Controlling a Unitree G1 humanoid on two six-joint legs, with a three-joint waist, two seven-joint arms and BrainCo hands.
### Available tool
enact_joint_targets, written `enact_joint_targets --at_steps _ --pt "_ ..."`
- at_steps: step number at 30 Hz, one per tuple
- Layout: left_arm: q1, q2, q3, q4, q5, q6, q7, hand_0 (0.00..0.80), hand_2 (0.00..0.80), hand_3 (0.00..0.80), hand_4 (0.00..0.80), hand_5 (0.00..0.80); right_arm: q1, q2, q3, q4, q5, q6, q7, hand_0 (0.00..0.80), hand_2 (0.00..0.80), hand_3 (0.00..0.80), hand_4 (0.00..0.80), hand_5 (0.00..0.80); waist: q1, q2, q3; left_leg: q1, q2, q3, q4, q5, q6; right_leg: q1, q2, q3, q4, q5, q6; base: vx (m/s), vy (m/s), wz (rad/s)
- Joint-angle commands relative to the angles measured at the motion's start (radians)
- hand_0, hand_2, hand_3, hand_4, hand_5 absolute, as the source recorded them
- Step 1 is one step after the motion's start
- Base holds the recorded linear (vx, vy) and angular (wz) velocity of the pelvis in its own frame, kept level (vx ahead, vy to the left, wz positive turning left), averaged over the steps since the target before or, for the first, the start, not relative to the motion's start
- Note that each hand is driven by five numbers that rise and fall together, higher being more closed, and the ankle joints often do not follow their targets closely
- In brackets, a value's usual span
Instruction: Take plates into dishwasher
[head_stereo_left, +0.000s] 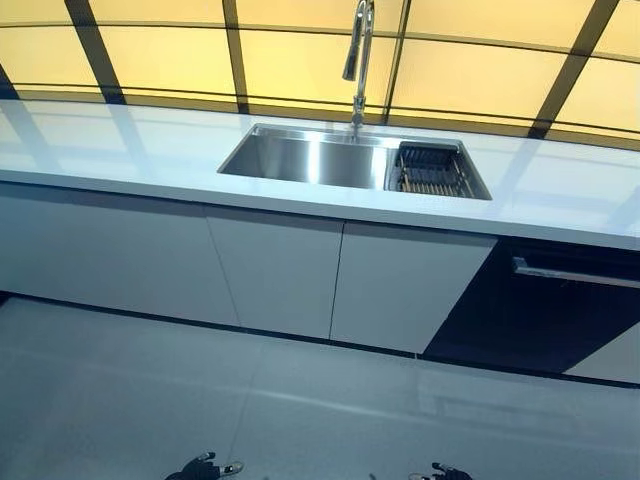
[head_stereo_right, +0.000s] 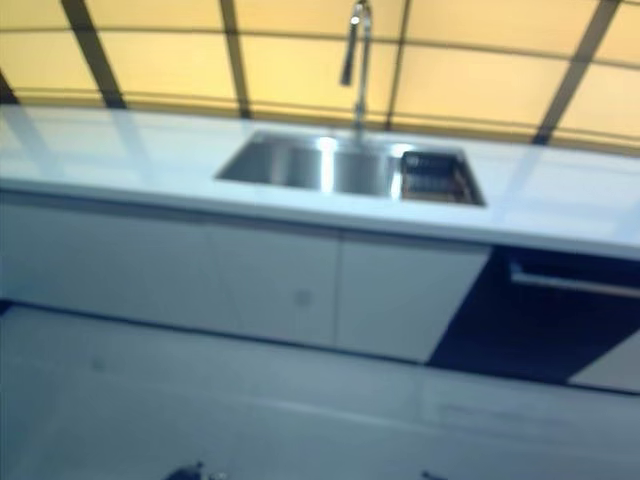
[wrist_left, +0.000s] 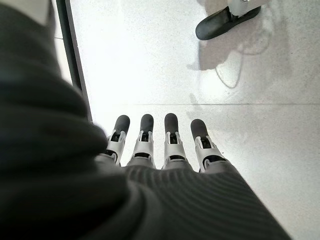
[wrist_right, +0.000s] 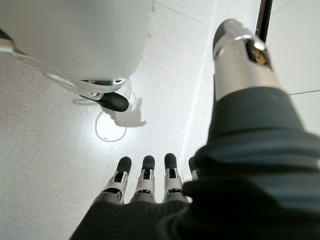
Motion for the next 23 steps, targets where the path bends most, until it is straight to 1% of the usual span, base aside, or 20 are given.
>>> enact_joint_targets --at_steps 1,11,15,23 --pt "-0.046 -0.031 0.016 0.039 0.026 -0.031 -0.002 0.000 0.000 0.000 0.000 0.000 -0.046 -0.029 -0.003 0.052 -0.003 0.013 -0.014 0.000 0.000 0.000 0.000 0.000 -0.024 -0.013 0.015 0.041 0.001 -0.012 -0.004 -0.101 -0.003 0.048 0.029 0.043 -0.053 -0.022 0.040 0.000 0.000 0.00" --pt "-0.034 -0.032 0.036 0.064 0.050 -0.032 0.001 0.000 0.000 0.000 0.000 0.000 -0.036 -0.021 0.001 0.071 -0.015 0.015 -0.013 0.000 0.000 0.000 0.000 0.000 -0.034 -0.026 0.010 0.049 0.008 0.006 -0.004 -0.108 -0.004 0.055 0.038 0.065 -0.064 -0.016 0.038 -0.013 -0.007 -0.04" --pt "-0.035 -0.034 0.036 0.065 0.047 -0.033 0.000 0.000 0.000 0.000 0.000 0.000 -0.034 -0.022 0.000 0.077 -0.020 0.008 -0.012 0.000 0.000 0.000 0.000 0.000 -0.039 -0.025 0.012 0.055 0.009 0.008 -0.004 -0.108 -0.002 0.058 0.039 0.073 -0.063 -0.015 0.036 -0.009 0.001 -0.02" --pt "-0.035 -0.037 0.031 0.060 0.046 -0.023 -0.008 0.000 0.000 0.000 0.000 0.000 -0.033 -0.025 -0.007 0.073 -0.020 0.009 -0.018 0.000 0.000 0.000 0.000 0.000 -0.040 -0.022 0.010 0.057 0.008 0.005 -0.004 -0.110 -0.003 0.060 0.039 0.072 -0.064 -0.015 0.038 -0.005 0.001 -0.02"
